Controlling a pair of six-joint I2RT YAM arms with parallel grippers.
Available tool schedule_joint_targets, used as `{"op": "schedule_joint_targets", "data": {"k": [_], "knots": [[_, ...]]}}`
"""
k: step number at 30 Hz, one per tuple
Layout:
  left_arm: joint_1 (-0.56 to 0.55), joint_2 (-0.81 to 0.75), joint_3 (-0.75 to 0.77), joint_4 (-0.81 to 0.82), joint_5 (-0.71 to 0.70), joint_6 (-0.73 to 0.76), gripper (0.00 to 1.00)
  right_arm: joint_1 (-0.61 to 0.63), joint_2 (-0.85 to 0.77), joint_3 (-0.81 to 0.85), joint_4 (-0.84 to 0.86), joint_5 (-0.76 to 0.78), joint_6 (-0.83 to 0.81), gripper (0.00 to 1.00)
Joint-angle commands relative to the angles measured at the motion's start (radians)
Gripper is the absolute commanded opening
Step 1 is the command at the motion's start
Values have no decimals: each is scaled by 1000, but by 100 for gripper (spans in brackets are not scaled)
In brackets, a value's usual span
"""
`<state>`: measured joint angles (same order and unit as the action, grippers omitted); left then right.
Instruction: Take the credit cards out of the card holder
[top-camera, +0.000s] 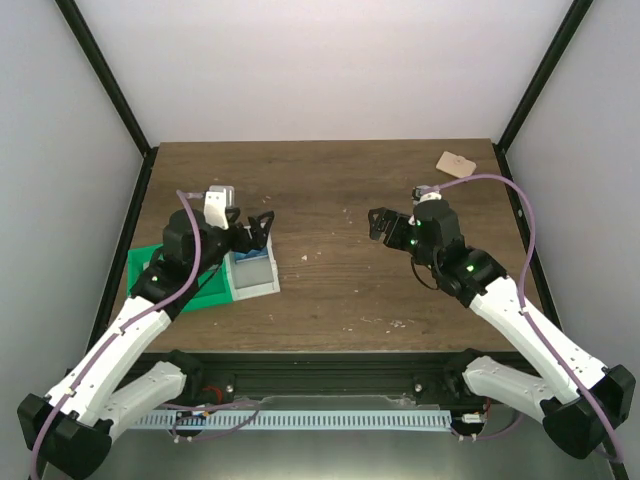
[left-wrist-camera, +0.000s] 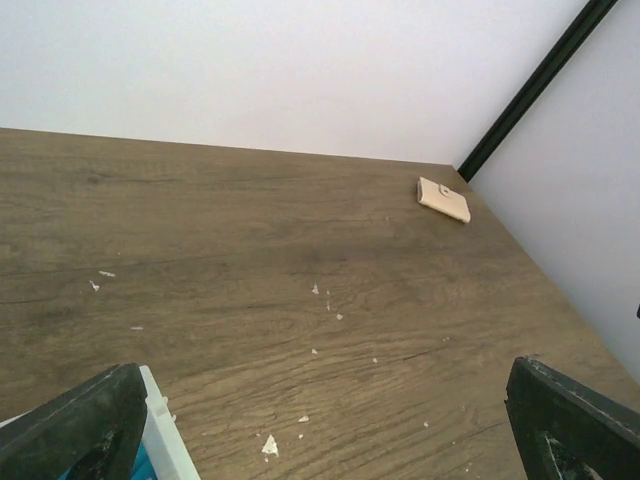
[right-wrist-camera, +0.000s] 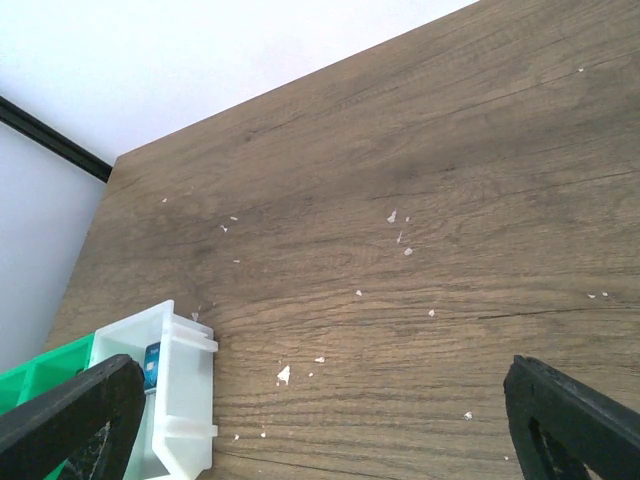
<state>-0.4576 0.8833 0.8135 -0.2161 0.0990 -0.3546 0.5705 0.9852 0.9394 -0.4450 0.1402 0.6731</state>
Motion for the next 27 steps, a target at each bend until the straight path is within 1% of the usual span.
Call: {"op": "schedule_joint_targets", "data": {"k": [1, 4, 8, 11, 14, 16, 18, 21, 23, 25, 26, 27], "knots": [[5, -12, 19, 18, -23, 22, 100, -11, -3, -3, 19, 21, 3, 100], [5, -34, 0, 29, -30, 27, 100, -11, -3, -20, 28, 27, 15, 100], [5, -56, -30, 50, -5, 17, 100, -11, 5, -59, 94, 38, 14, 100], [1, -53, -33, 43, 43, 16, 100, -11, 48, -51, 138, 62, 2, 100], [-23, -60, -39, 37, 53, 41, 100, -16, 113, -38, 189, 136, -48, 100], [-44, -68, -48, 37, 41, 66, 100, -43, 181, -9, 202, 187, -85, 100], [-62, -78, -55, 30, 10, 88, 100, -96, 267, 42, 195, 213, -116, 100], [-84, -95, -57, 24, -42, 111, 99, -201, 418, 147, 184, 203, -198, 100], [-98, -107, -58, 19, -77, 124, 99, -245, 523, 226, 172, 288, -263, 99], [-108, -118, -67, 19, -103, 124, 99, -292, 625, 309, 151, 358, -308, 96], [-113, -122, -73, 23, -109, 121, 99, -318, 669, 348, 141, 362, -311, 92], [-117, -124, -80, 30, -110, 125, 99, -348, 710, 389, 140, 350, -311, 86]]}}
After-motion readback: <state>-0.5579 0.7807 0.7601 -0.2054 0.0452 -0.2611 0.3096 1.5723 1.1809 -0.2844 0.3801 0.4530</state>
